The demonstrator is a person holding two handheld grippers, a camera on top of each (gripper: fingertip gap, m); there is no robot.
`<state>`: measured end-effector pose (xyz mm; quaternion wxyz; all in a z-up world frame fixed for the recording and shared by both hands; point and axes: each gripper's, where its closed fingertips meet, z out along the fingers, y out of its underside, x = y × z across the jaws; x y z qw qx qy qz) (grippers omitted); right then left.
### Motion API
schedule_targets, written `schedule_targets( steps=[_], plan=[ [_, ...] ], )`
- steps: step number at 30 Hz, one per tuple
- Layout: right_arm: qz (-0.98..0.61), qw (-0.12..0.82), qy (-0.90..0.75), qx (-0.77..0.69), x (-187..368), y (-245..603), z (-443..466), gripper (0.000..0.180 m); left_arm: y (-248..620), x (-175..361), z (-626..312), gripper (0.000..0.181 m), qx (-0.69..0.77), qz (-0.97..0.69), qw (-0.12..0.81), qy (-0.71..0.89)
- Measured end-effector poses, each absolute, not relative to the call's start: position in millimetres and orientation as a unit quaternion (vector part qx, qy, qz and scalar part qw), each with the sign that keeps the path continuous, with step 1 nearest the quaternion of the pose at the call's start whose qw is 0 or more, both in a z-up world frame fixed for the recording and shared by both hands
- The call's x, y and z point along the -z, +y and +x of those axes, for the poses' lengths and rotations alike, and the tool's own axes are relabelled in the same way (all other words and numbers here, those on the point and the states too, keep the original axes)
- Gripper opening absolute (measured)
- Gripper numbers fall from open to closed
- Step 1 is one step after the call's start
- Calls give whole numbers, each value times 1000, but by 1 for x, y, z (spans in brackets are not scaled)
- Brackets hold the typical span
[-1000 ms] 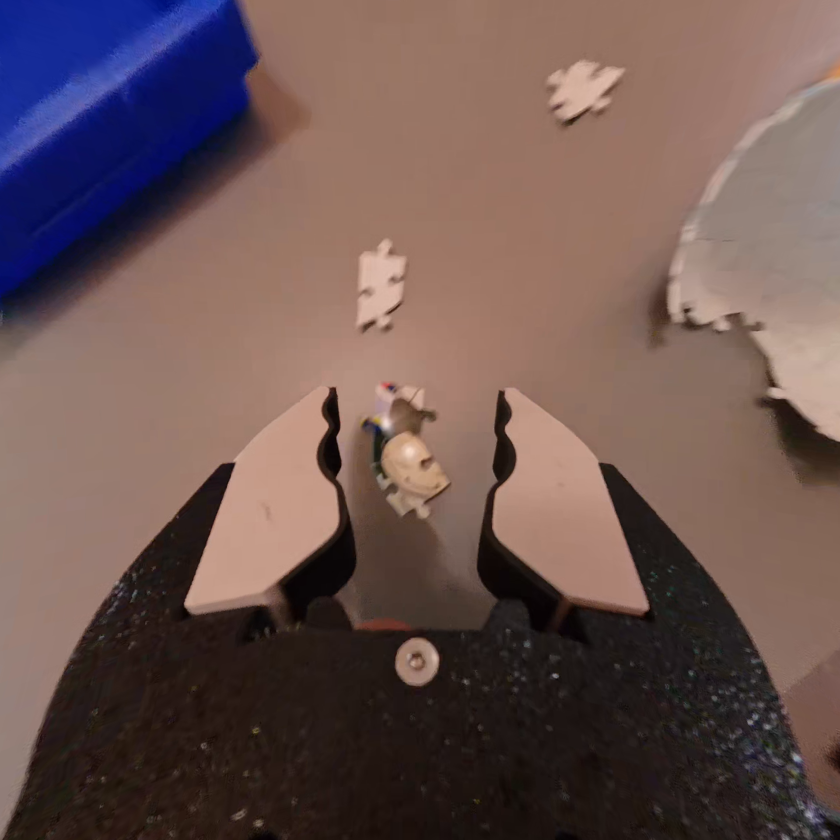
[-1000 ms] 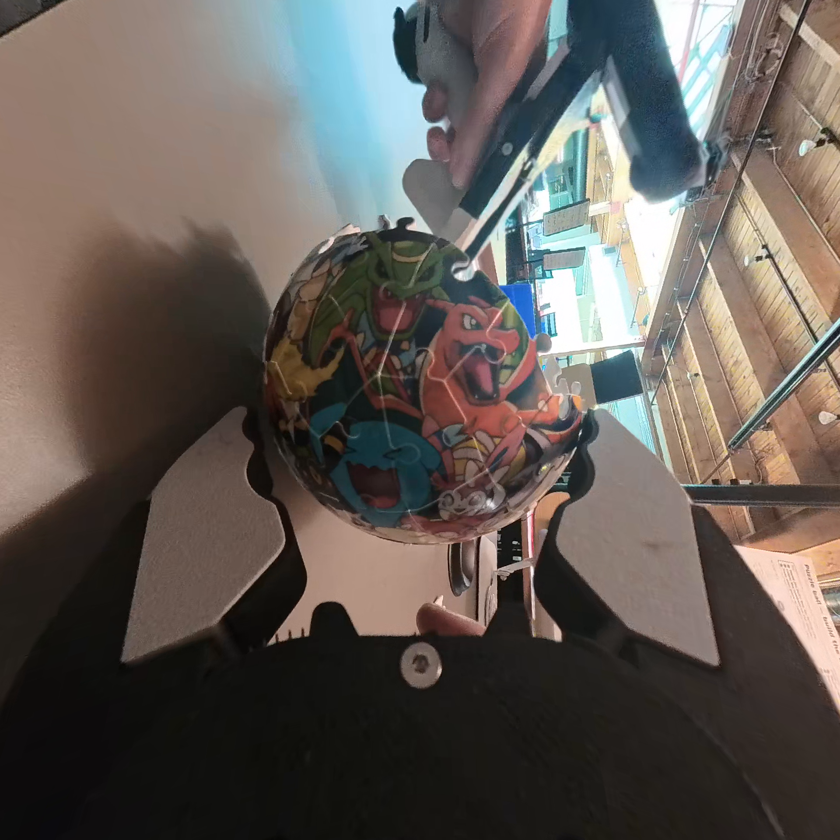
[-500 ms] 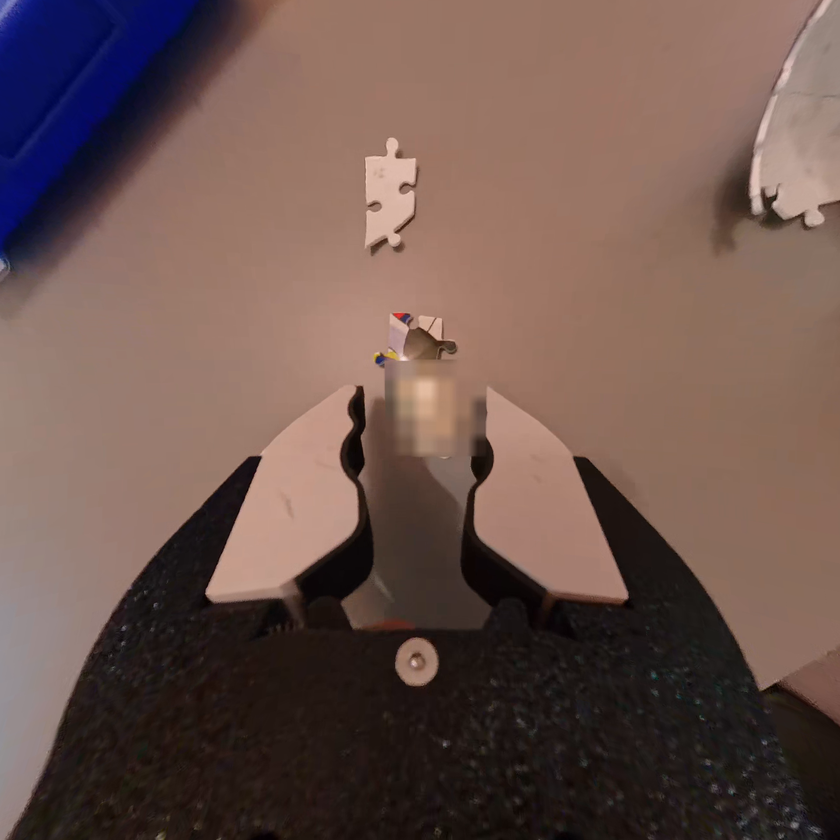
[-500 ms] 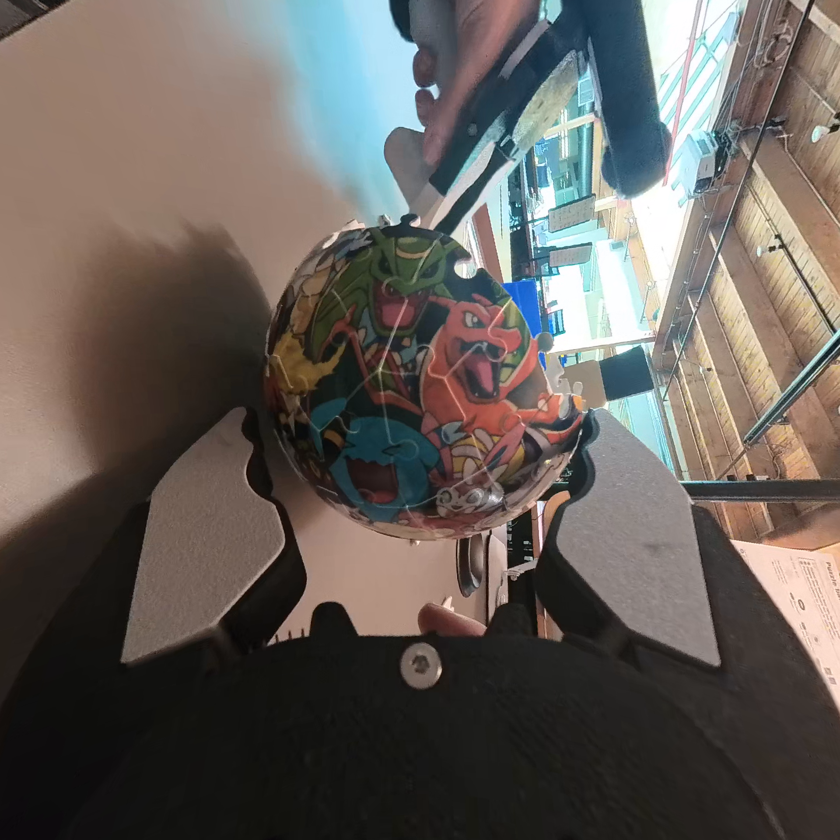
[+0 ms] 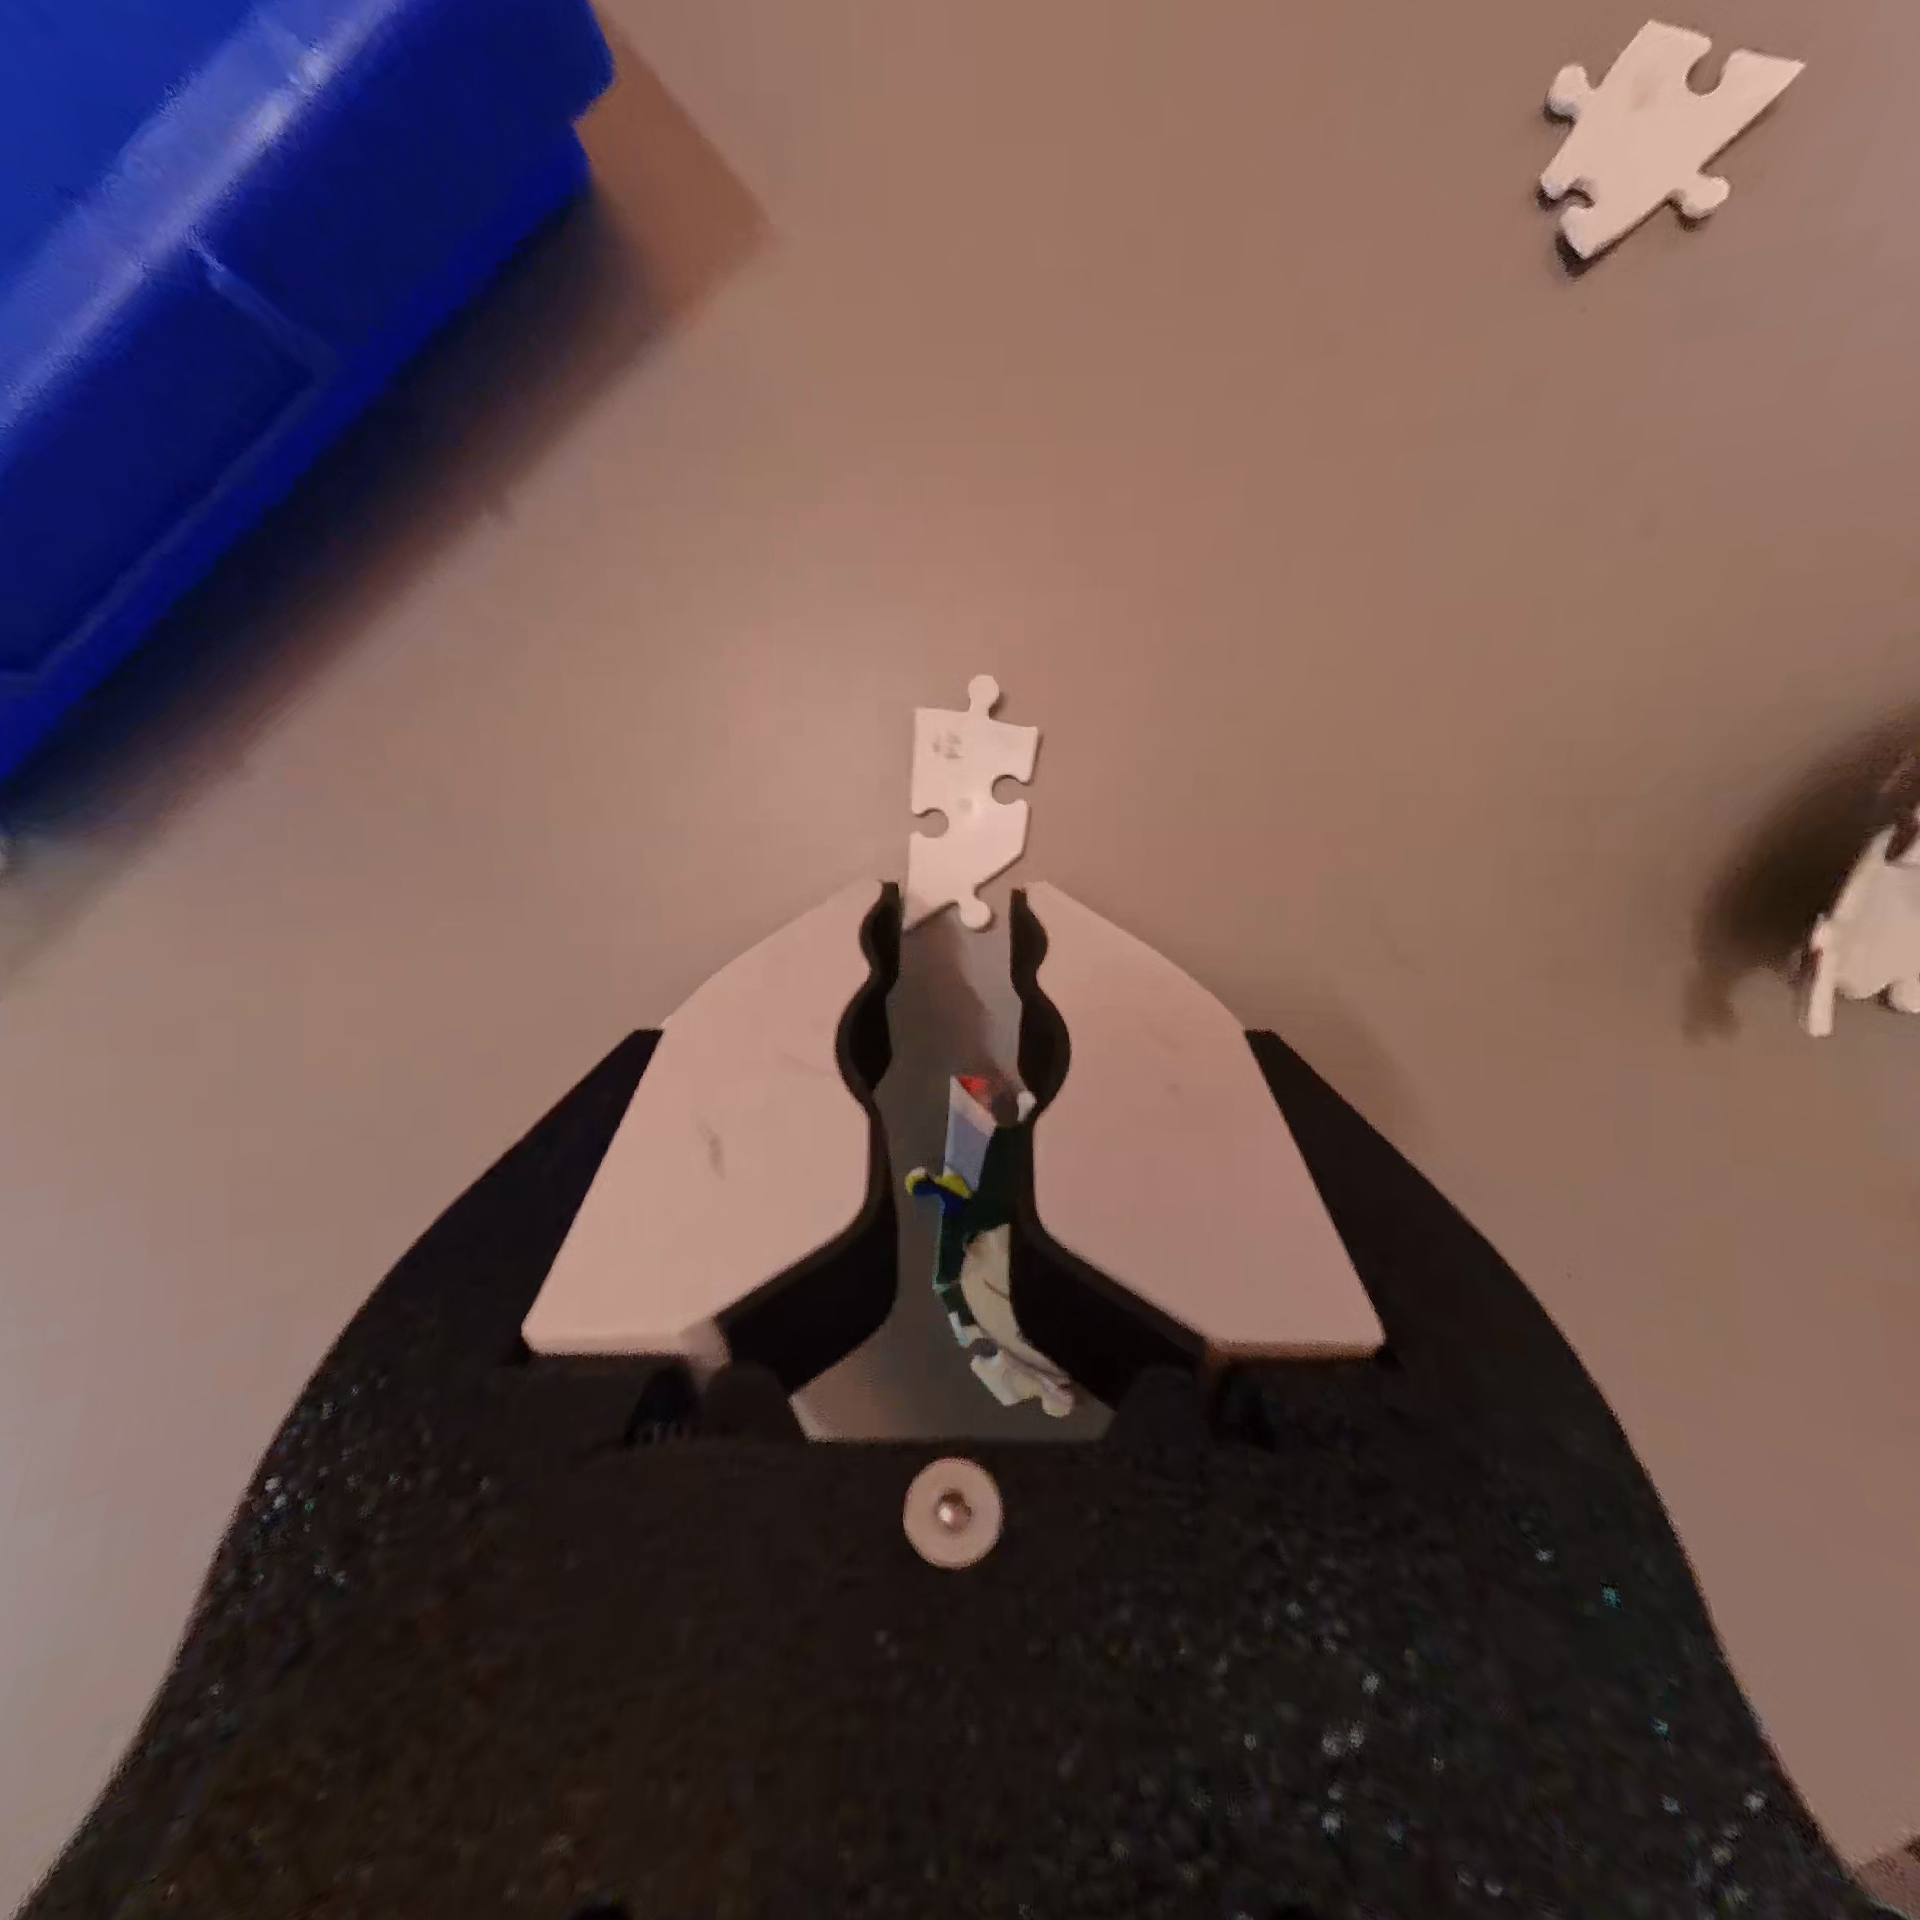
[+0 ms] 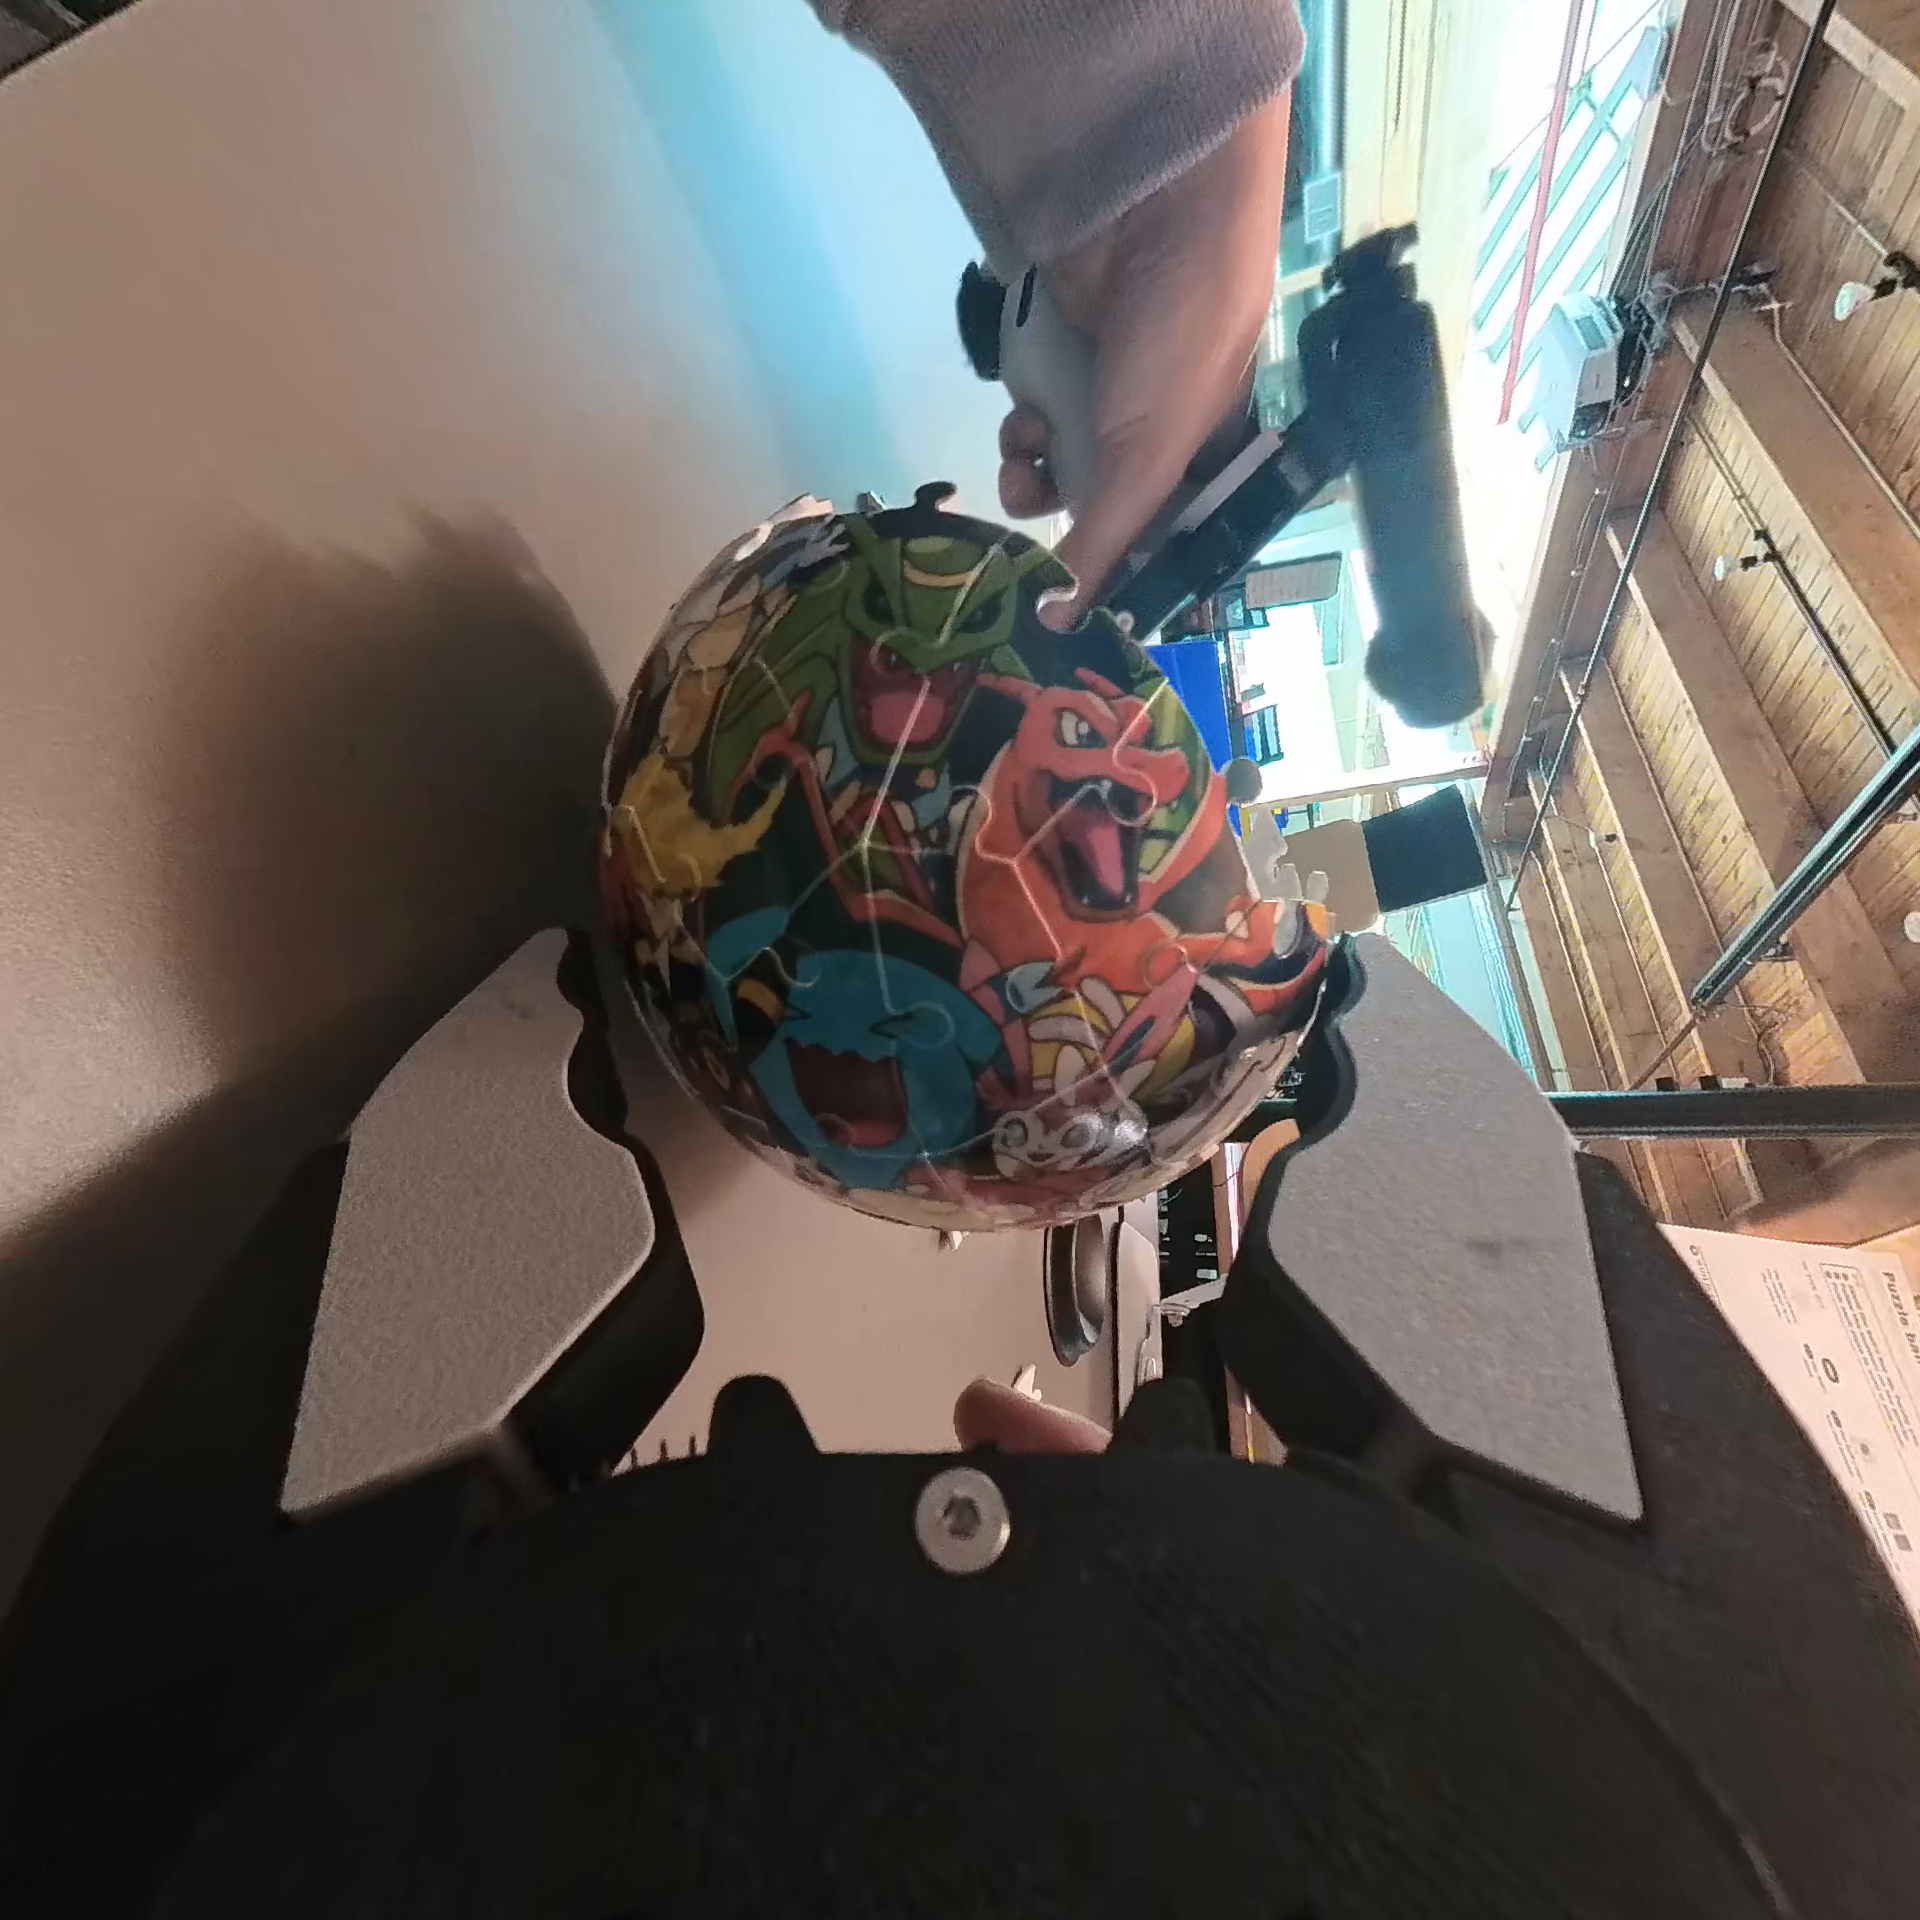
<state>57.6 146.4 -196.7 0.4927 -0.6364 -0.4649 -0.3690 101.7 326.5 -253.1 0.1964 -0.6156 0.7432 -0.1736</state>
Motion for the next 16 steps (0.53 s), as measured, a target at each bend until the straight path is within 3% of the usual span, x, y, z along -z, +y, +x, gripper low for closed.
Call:
schedule_targets(
  steps=[1, 16],
  plan=[
    [-637, 493, -465, 369, 197, 146, 58, 127, 325, 256, 102, 20, 172, -620, 188, 742],
    [-637, 501, -460, 363, 197, 146, 59, 126, 333, 260, 106, 15, 179, -609, 203, 746]
  ],
)
